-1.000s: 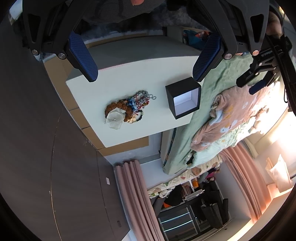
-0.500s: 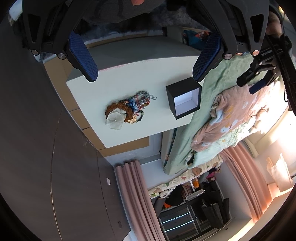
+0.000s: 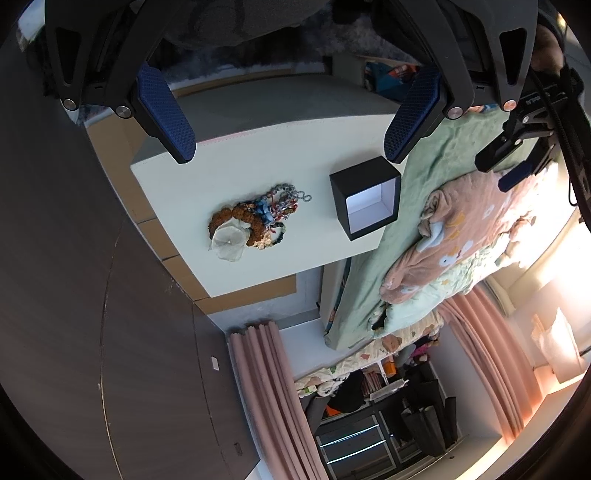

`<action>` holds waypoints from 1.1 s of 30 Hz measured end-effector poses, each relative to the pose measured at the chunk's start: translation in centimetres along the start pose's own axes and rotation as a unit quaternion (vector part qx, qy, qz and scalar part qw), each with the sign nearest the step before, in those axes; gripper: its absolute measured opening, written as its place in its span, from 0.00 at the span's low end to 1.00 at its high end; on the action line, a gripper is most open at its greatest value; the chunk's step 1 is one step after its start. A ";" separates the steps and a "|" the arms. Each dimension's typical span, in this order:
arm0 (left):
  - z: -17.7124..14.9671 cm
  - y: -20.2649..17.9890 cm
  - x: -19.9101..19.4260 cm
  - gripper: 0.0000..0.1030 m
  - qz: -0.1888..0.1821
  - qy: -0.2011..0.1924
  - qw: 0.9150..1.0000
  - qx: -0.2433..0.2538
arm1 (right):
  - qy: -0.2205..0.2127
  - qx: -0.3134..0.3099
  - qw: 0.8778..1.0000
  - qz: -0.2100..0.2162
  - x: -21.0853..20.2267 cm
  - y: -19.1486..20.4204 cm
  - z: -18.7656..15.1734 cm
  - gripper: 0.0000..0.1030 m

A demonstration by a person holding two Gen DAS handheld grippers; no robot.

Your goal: Organize jewelry

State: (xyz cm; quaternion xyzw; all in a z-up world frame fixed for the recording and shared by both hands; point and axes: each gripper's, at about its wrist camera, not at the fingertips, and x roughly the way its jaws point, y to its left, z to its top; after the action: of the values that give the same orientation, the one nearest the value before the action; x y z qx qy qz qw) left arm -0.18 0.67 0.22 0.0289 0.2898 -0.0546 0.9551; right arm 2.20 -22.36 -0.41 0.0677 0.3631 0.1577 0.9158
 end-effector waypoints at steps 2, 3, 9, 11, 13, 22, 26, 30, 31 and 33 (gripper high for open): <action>0.3 -0.2 -0.3 0.97 -0.009 -0.008 1.000 0.004 | 0.000 -0.007 1.000 -0.003 -0.2 0.2 0.0 1.00; 0.5 -0.3 -0.4 0.97 -0.014 -0.010 1.000 0.007 | 0.001 -0.010 1.000 -0.004 -0.2 0.2 0.1 1.00; 2.4 -1.0 -0.1 0.97 -0.028 -0.018 0.999 0.015 | -0.003 0.010 1.000 -0.009 -0.4 -0.8 1.6 1.00; 3.1 -1.3 0.4 0.97 -0.034 -0.019 0.999 0.015 | -0.010 0.030 0.999 0.004 -0.5 -1.6 2.4 1.00; 3.7 -1.5 1.1 0.97 -0.043 -0.015 0.999 0.013 | -0.019 0.042 0.999 0.015 -0.6 -2.0 3.2 1.00; 6.3 -3.0 4.9 0.97 -0.062 -0.004 0.998 0.023 | -0.036 0.087 0.995 0.018 1.1 -4.4 7.2 1.00; 7.2 -3.8 6.5 0.97 -0.075 0.004 0.997 0.024 | -0.033 0.114 0.993 0.022 2.5 -5.8 8.7 1.00; 7.9 -4.7 8.2 0.97 -0.088 0.015 0.995 0.033 | -0.024 0.127 0.991 0.025 3.8 -6.5 10.5 1.00; 8.0 -4.9 8.5 0.97 -0.090 0.016 0.995 0.038 | -0.017 0.127 0.991 0.022 4.3 -6.6 11.2 1.00; 8.2 -5.6 9.3 0.97 -0.095 0.020 0.994 0.047 | -0.005 0.128 0.992 0.014 5.0 -6.7 12.1 1.00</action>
State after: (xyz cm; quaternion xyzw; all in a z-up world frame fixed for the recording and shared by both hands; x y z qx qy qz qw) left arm 11.33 -6.37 1.71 0.0468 0.3071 -0.1578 0.9373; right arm 15.55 -27.04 3.56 0.1898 0.3749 0.1221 0.8992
